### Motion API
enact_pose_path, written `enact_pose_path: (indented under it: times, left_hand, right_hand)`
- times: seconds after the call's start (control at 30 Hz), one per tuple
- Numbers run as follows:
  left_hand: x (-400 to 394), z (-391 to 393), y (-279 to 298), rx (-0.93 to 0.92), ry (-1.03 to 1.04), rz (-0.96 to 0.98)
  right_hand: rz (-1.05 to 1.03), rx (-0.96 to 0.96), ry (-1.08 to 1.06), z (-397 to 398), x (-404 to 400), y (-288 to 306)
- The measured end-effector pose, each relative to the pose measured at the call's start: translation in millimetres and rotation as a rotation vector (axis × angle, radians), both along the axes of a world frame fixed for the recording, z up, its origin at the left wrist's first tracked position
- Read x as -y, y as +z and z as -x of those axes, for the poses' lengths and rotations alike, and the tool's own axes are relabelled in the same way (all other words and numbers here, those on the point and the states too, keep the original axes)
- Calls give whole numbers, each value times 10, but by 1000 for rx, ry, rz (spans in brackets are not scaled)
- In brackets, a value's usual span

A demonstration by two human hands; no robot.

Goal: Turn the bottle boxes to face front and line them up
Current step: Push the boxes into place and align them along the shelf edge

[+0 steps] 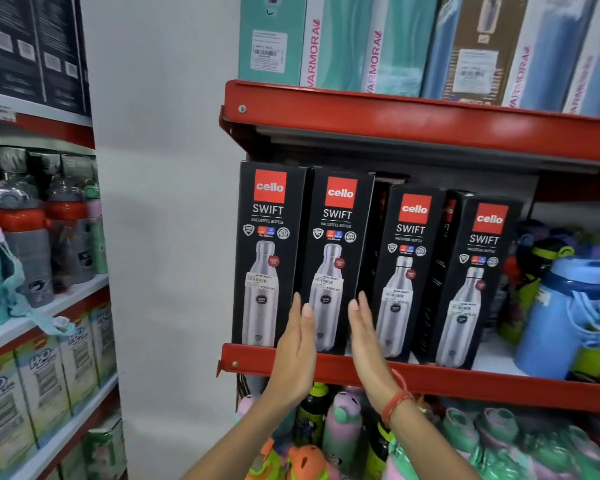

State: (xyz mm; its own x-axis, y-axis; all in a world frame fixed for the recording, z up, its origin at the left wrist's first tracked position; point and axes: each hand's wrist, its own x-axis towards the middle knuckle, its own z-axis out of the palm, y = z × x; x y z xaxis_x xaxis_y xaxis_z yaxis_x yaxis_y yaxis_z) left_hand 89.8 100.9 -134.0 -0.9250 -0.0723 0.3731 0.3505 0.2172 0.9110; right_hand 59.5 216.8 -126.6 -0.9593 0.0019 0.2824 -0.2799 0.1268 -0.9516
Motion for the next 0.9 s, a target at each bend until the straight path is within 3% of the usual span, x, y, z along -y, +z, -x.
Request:
enact_pose_path:
  times: [0.33, 0.63, 0.7, 0.8, 0.9]
  left_hand:
    - [125, -9, -14, 145, 115, -175]
    - [112, -116, 73, 187, 112, -187]
    - [86, -121, 55, 113, 177, -169]
    - [-68, -200, 27, -190, 364, -111]
    - [-382, -227, 42, -284, 283, -48]
  right_hand:
    - [-139, 50, 72, -79, -160, 27]
    - [-212, 6, 139, -127, -301, 0]
    - [-175, -33, 100, -153, -363, -13]
    - [-65, -145, -203, -200, -533, -55]
    - [-41, -154, -406, -187, -766, -117]
